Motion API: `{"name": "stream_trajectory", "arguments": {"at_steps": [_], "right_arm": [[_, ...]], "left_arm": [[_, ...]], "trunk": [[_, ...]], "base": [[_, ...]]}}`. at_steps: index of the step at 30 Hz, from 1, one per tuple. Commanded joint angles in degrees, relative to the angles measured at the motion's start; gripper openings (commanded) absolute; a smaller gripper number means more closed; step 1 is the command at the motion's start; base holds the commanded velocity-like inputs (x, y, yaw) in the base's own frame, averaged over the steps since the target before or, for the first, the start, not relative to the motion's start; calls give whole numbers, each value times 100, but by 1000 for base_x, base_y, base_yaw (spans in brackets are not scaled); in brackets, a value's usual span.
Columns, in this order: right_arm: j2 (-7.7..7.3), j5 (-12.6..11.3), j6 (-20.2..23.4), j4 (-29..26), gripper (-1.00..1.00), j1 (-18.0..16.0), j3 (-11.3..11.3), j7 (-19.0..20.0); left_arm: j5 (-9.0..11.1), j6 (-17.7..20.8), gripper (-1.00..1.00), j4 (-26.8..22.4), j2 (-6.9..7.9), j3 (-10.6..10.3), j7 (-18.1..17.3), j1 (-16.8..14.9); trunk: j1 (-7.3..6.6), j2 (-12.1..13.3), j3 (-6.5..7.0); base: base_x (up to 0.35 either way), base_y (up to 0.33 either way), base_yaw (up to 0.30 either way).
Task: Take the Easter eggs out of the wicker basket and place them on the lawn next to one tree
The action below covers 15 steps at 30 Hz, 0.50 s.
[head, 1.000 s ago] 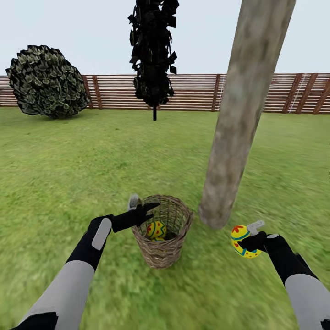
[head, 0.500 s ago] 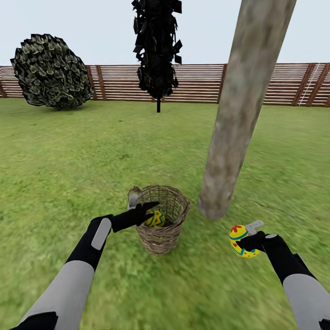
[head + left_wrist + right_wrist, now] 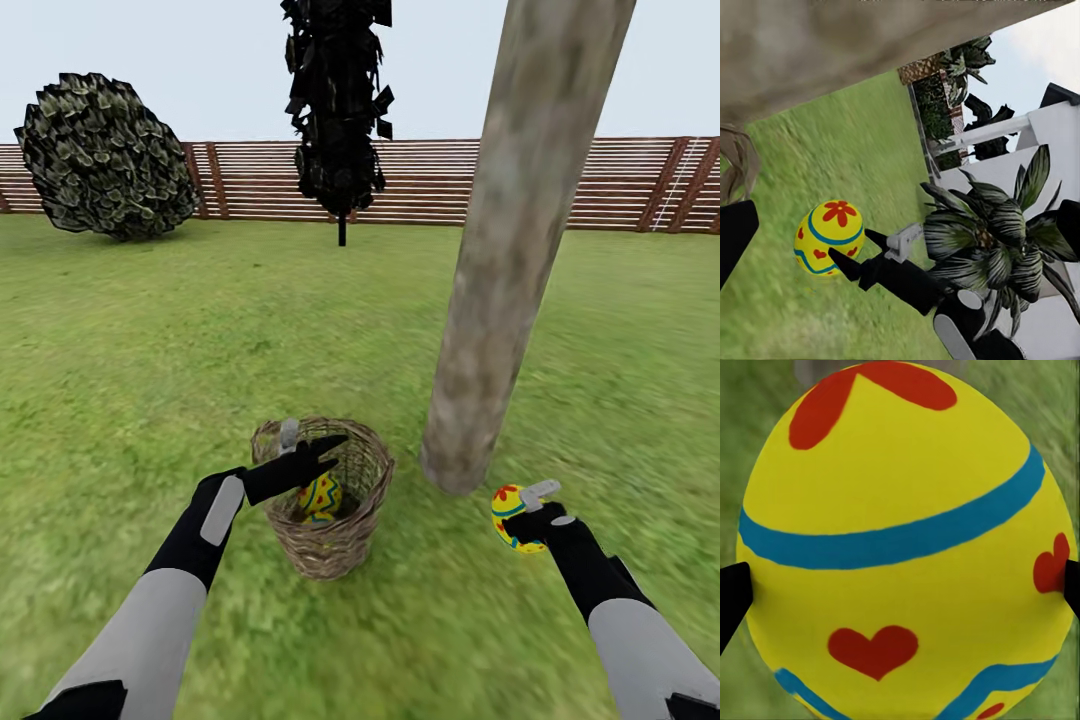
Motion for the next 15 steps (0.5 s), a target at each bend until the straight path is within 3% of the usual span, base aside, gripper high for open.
{"name": "stream_trajectory", "arguments": {"at_steps": [1, 5, 11, 15], "right_arm": [[15, 65, -9, 63, -100, -2, -24, -78], [27, 99, -439, 360, -100, -2, -17, -257], [62, 104, -514, 435, -100, -2, -15, -266], [75, 104, -515, 442, -100, -2, -15, -266]], "left_arm": [[-13, 29, 100, 1, -7, 22, -20, -3], [-13, 29, 100, 55, -7, 19, -27, 0], [-11, 29, 100, 98, -13, 16, -27, -4], [-11, 29, 100, 97, -16, 14, -27, -2]], "trunk": [[1, -2, -5], [1, -2, -5], [1, -2, -5], [1, -2, -5]], "base": [[249, -234, 0], [116, -107, 0], [-9, -22, 0], [-152, -247, 157]]}}
